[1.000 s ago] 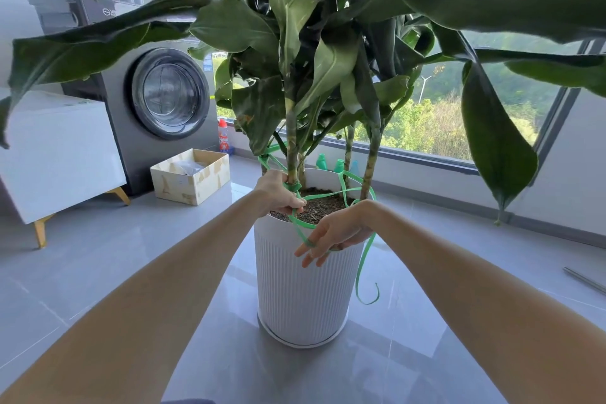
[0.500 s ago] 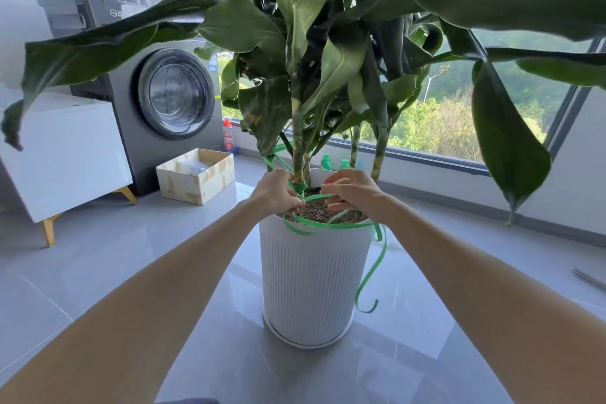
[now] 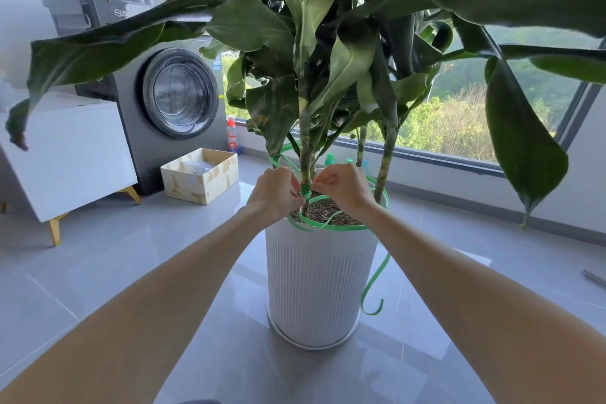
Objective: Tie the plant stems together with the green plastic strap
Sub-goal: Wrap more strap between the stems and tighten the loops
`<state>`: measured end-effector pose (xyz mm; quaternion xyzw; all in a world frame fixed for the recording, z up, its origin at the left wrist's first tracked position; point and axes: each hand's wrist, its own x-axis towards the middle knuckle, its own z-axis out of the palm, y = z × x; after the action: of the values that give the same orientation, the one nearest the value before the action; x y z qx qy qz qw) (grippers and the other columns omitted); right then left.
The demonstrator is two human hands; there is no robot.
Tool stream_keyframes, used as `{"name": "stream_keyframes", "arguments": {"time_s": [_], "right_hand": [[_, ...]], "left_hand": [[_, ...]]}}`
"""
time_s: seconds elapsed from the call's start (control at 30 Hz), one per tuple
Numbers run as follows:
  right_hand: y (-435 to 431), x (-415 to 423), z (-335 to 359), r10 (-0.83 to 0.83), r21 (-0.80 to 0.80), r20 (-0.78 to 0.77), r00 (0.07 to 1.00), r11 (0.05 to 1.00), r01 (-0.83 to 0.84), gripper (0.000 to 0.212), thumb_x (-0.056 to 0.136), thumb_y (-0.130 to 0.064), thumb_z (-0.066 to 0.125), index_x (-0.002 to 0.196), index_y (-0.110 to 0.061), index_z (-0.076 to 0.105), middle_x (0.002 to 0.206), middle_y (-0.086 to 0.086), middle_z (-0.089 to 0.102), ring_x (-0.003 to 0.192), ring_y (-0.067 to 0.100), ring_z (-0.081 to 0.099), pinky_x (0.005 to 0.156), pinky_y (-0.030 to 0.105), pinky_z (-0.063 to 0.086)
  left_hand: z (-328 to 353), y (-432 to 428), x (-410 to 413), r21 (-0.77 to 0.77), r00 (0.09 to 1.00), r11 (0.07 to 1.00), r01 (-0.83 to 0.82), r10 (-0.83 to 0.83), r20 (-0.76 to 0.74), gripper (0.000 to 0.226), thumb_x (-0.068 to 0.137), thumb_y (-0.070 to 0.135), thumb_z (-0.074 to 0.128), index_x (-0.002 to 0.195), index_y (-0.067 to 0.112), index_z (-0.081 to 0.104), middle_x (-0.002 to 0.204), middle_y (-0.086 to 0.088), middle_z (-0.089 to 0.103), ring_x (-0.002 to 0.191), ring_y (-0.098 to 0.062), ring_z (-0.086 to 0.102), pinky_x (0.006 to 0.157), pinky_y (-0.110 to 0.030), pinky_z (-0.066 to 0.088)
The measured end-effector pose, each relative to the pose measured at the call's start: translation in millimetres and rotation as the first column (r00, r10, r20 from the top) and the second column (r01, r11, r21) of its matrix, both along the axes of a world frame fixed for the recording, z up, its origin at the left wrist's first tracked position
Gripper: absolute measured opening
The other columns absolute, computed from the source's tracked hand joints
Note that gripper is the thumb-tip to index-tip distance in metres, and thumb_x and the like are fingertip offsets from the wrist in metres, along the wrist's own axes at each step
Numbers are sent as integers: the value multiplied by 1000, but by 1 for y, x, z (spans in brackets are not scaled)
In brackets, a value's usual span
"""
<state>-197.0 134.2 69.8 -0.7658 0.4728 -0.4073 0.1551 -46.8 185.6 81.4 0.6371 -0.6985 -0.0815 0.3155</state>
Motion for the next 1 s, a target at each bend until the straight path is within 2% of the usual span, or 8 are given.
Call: {"name": "stream_keyframes", "arguments": {"time_s": [0.07,0.17,0.27,0.57,0.77,0.83,0.9,1.0], "right_hand": [[-3,1,-1,22,-9,-42,999,1000,-23,10,81,-19,73,87,-10,73,81,1,70,74,10,61,72,23,51],[-4,2,-4,37,-34,-110,993,999,-41,9,86,-19,68,91,-12,71,82,-2,66,77,12,59,72,24,48],[-3,4,-5,36,-55,-140,989,998,-44,6,89,-19,64,91,-14,67,82,-5,62,77,13,58,71,28,48],[-1,6,-5,24,-89,-192,981,995,-42,8,91,-18,60,95,-13,65,95,-1,66,82,17,59,75,36,51],[-4,5,-7,21,-113,-197,980,993,-44,9,91,-18,62,97,-13,67,97,-1,67,81,16,61,75,37,53],[-4,5,-7,28,-114,-196,980,992,-52,10,91,-18,62,97,-12,66,97,0,67,81,16,61,75,36,53],[-3,5,-7,31,-108,-195,980,993,-53,10,91,-18,62,98,-12,66,97,1,67,82,16,61,75,36,53],[-4,5,-8,28,-109,-181,983,993,-49,11,90,-18,63,98,-12,67,98,1,68,82,17,62,76,38,54]], "left_hand": [[0,-2,4,29,999,999,-28,26,44,19,77,15,75,94,6,74,90,-8,72,82,-23,66,72,-30,52],[-1,-3,4,45,995,998,-38,33,91,19,78,10,73,96,11,76,90,-6,73,82,-20,63,70,-26,46],[0,-3,0,58,995,998,-14,8,104,15,78,8,71,93,9,76,90,-5,74,83,-20,66,77,-28,51],[5,-1,-2,36,987,999,18,-23,158,13,80,12,70,91,9,77,87,-5,73,78,-18,65,76,-31,53],[2,-1,10,-40,977,998,-48,55,205,12,83,16,66,81,12,77,78,-3,72,74,-23,65,62,-28,49],[-2,-2,12,-54,983,997,-53,62,175,15,83,15,65,72,14,75,72,-3,70,73,-26,65,63,-32,52],[-6,-3,12,-45,995,997,-67,70,76,13,83,18,67,81,12,78,75,-6,72,73,-25,65,65,-35,54],[-9,-8,13,10,989,992,-129,130,-74,16,83,22,69,94,12,76,88,-5,74,75,-19,62,62,-28,46]]}}
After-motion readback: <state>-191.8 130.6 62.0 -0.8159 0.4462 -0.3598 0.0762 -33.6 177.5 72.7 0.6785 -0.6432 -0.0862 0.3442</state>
